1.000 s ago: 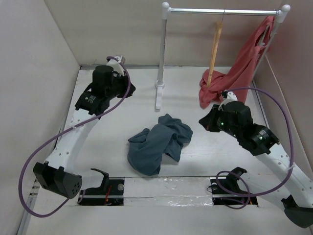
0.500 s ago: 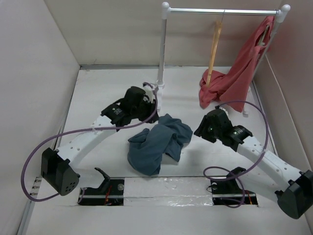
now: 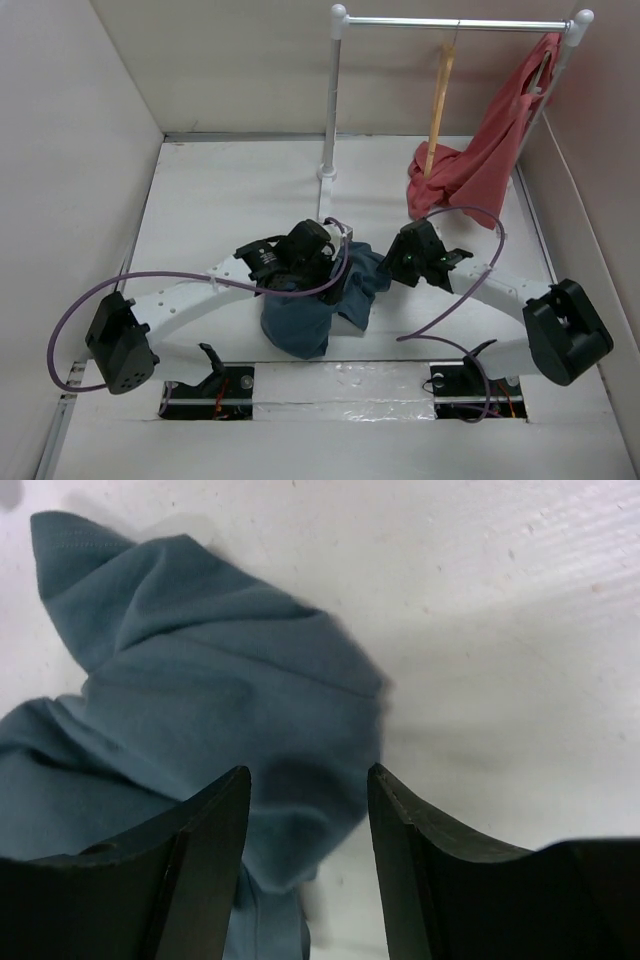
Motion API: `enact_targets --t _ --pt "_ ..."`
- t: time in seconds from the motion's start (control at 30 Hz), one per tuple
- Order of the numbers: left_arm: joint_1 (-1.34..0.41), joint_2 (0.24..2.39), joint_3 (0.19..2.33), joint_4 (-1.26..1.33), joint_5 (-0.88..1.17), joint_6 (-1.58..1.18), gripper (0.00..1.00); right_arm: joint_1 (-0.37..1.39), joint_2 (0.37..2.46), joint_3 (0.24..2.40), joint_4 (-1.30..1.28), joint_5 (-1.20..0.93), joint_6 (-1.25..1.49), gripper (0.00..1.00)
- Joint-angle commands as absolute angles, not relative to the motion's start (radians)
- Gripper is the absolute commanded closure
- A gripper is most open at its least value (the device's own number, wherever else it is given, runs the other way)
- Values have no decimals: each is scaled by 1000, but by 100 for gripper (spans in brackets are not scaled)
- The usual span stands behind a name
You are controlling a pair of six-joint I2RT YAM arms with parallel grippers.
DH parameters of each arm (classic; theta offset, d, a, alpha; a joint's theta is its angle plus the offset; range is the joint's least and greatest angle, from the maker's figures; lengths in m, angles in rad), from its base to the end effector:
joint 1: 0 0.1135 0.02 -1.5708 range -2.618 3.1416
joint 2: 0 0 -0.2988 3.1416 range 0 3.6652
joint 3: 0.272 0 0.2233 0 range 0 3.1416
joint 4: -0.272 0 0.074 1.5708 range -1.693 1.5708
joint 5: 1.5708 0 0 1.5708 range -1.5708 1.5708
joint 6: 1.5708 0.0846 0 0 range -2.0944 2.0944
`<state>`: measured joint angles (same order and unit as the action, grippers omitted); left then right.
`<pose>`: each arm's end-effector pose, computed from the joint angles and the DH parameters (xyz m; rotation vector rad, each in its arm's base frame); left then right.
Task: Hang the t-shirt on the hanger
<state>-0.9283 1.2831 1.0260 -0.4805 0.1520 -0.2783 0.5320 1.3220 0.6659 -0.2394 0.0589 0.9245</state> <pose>0.1546 -0.2280 0.2973 0.8532 2.2758 -0.7622 0.2201 0.1238 0.1957 0.5226 2.4933 0.5392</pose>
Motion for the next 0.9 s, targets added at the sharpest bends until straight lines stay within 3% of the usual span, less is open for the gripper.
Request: enact_targets --t 0.0,0.1,0.17,0.2,0.23,0.3,0.33,0.4,0.63,0.87 --pt "-922 1289 1002 -483 97 -290 34 529 1377 689 -92 74 942 44" --pt "-922 1313 994 -485 72 -279 39 529 1434 698 -86 97 939 44" --pt "-922 1334 973 -465 75 -275 47 520 1445 690 -49 91 931 52" --pt "-922 1341 966 -457 78 -273 63 520 1442 687 -38 89 930 58" --pt "-922 1345 957 -451 74 -276 71 520 1436 690 -32 94 920 77" --pt "-922 1356 950 -448 23 -284 96 529 1402 707 -47 130 908 90" --pt "-922 1355 956 -456 -26 -285 100 547 1385 741 -89 149 894 96" --pt "-904 1329 1009 -503 -121 -282 100 592 1303 788 -142 251 870 98" --pt "-600 1177 1140 -538 -118 -219 100 768 1148 1070 -288 389 715 100" --pt "-443 1100 1356 -609 -208 -195 100 903 1239 1549 -441 453 523 100"
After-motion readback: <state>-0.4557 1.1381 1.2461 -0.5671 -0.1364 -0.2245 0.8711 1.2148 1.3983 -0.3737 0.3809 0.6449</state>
